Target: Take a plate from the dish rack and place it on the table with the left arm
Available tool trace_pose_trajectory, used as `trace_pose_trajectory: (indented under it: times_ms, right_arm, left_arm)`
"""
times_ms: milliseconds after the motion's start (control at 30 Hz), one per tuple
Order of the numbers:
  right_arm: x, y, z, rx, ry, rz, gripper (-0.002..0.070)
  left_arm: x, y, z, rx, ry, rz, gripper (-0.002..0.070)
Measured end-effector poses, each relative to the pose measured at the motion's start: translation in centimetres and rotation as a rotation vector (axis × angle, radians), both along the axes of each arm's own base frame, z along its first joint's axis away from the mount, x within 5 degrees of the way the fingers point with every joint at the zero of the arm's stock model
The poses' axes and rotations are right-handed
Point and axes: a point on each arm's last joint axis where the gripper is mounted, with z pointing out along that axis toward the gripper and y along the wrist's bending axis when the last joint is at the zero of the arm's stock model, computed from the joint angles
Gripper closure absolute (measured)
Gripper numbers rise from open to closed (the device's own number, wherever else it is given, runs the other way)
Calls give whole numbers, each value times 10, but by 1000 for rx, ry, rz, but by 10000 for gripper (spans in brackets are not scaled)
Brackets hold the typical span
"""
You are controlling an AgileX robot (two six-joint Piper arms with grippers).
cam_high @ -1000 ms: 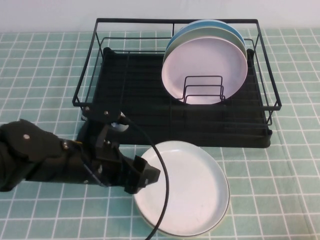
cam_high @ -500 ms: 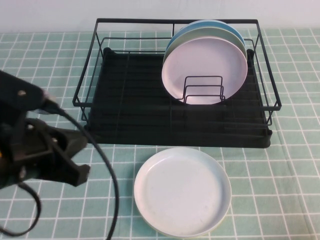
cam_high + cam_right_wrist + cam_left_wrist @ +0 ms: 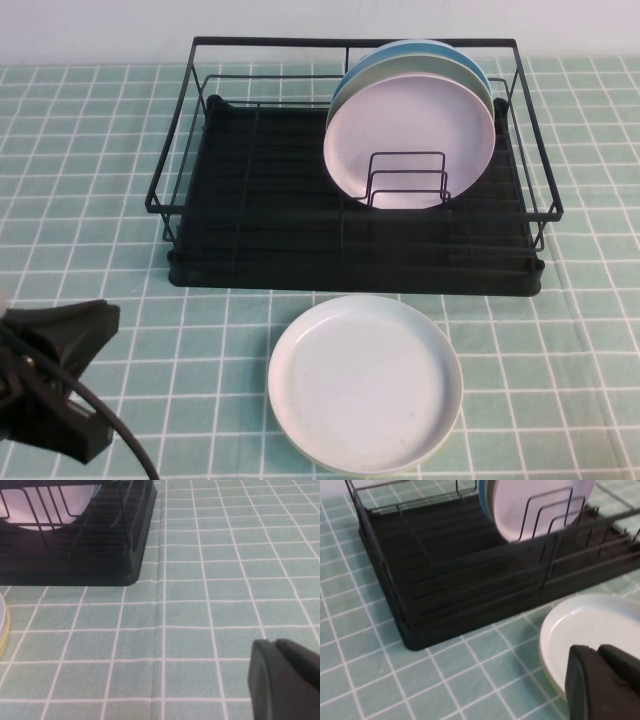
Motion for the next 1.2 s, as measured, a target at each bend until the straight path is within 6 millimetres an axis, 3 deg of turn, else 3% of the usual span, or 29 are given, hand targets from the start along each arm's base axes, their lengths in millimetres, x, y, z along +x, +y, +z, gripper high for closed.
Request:
trace_pose_trajectory:
  times_ms: [267,433,900,1200]
  right_arm:
    - [0,0,0,0,0,0,694]
    - [0,0,0,0,0,0,694]
    - [0,0,0,0,0,0,694]
    - [0,0,0,0,0,0,693]
  left_arm:
    - [-2,6,-7,147,2,-3,675]
    - [-10,15,-22,176,-19,29,675]
    - [-53,54,-117,-117,-155,373,676]
    - [-59,60,-135,-114,-106,491,676]
